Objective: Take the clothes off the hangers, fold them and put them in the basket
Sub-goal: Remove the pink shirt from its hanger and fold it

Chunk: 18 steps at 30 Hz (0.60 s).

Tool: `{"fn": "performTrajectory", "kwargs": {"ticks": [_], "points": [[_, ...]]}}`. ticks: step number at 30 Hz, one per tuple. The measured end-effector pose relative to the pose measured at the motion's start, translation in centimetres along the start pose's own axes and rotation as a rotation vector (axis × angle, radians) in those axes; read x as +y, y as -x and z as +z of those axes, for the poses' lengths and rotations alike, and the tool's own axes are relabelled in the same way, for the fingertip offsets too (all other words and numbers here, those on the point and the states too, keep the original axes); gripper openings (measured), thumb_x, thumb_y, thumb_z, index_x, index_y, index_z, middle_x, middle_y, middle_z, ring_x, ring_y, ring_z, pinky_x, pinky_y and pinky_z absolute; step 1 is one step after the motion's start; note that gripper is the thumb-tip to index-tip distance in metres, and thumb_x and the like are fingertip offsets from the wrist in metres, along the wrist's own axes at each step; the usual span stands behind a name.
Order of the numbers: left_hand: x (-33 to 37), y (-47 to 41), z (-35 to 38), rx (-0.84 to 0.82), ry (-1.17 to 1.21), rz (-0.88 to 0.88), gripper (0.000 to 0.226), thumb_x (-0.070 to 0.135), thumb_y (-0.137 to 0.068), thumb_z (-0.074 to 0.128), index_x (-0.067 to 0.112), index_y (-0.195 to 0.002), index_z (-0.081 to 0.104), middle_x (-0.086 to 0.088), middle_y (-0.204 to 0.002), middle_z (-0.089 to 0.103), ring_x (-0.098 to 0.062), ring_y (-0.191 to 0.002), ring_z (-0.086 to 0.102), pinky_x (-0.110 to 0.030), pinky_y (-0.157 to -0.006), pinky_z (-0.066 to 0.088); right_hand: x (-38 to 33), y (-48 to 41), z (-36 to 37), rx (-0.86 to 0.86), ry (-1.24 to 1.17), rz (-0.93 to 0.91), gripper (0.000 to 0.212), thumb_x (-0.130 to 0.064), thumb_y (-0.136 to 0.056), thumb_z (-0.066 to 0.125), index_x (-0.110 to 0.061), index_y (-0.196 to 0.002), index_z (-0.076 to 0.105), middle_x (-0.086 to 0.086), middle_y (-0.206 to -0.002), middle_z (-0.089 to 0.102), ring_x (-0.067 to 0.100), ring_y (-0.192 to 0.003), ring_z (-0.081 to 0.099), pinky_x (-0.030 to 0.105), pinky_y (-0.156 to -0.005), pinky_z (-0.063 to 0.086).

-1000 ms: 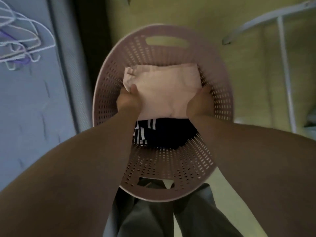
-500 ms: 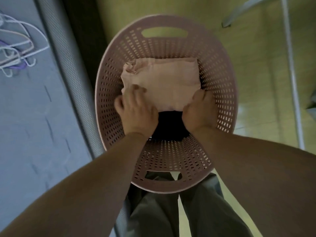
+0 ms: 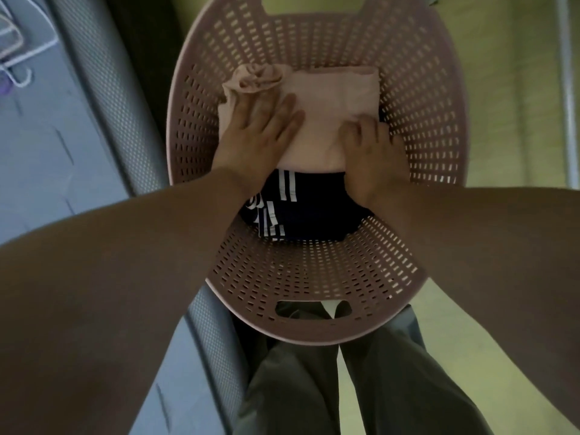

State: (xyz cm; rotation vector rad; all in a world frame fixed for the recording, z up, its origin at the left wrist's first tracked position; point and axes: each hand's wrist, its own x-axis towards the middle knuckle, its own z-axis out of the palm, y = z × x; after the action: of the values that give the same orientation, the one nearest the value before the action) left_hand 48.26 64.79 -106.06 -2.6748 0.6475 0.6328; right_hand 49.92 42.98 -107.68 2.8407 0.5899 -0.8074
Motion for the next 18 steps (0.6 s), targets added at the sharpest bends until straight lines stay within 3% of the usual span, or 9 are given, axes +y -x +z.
{"fn": "performTrajectory", "kwargs": {"ticks": [3,5,8,11,15,18], "points": [[-0.7,-0.3,0.2,0.086,-0.057,0.003,0.089,0.022,-0.09,0.052,0.012,-0.156,-0.008,-0.014,-0.163,-0.008,-0.038,-0.15,0.001,-0.059,-0.117,0.009,-0.1,0.0,0.4,0.137,0.021,-0.003,0.068,-0.008,-0.065,0.069,-0.005,-0.129,0.045,0.023,-0.126,0.049,0.037,-0.104,0.05,0.043,-0.079,0.041],[-0.7,-0.2,0.9,0.064,-0.006,-0.012,0.093,0.019,-0.089,0.054,0.013,-0.156,-0.01,-0.013,-0.164,-0.01,-0.038,-0.15,0.0,-0.059,-0.117,0.01,-0.2,-0.1,0.4,0.156,0.021,-0.035,0.066,-0.007,-0.067,0.065,-0.006,-0.129,0.042,0.023,-0.124,0.05,0.036,-0.105,0.05,0.044,-0.079,0.042],[0.0,0.5,2.1,-0.085,0.182,-0.005,0.109,0.012,-0.081,0.062,0.017,-0.154,-0.018,-0.008,-0.162,-0.022,-0.036,-0.149,-0.013,-0.058,-0.12,0.004,-0.6,-0.5,0.2,-0.138,-0.018,-0.039,0.092,-0.017,-0.069,0.071,-0.016,-0.146,0.021,0.018,-0.14,0.035,0.036,-0.121,0.039,0.047,-0.093,0.039],[0.9,0.7,2.0,-0.174,0.291,-0.042,0.109,0.013,-0.082,0.06,0.017,-0.153,-0.023,-0.007,-0.159,-0.031,-0.035,-0.147,-0.022,-0.058,-0.119,-0.003,-0.6,-0.8,-0.3,-0.251,-0.082,-0.033,0.094,-0.024,-0.071,0.071,-0.019,-0.148,0.018,0.016,-0.143,0.031,0.035,-0.127,0.034,0.047,-0.099,0.035],[0.4,0.4,0.5,-0.25,0.279,-0.034,0.11,0.028,-0.08,0.061,0.018,-0.154,-0.02,-0.008,-0.159,-0.031,-0.034,-0.146,-0.025,-0.058,-0.119,-0.005,-0.3,0.1,-1.1,-0.078,-0.073,-0.048,0.077,-0.023,-0.074,0.065,-0.016,-0.144,0.032,0.015,-0.138,0.039,0.032,-0.12,0.041,0.043,-0.092,0.037],[-0.5,0.2,-1.3,-0.058,0.264,0.004,0.082,0.044,-0.087,0.044,0.019,-0.156,0.008,-0.008,-0.165,0.0,-0.032,-0.151,-0.003,-0.054,-0.12,0.002,-0.2,0.1,-1.9,0.093,-0.051,-0.122,0.073,-0.025,-0.079,0.062,-0.016,-0.146,0.035,0.014,-0.14,0.041,0.033,-0.12,0.043,0.045,-0.09,0.037]]}}
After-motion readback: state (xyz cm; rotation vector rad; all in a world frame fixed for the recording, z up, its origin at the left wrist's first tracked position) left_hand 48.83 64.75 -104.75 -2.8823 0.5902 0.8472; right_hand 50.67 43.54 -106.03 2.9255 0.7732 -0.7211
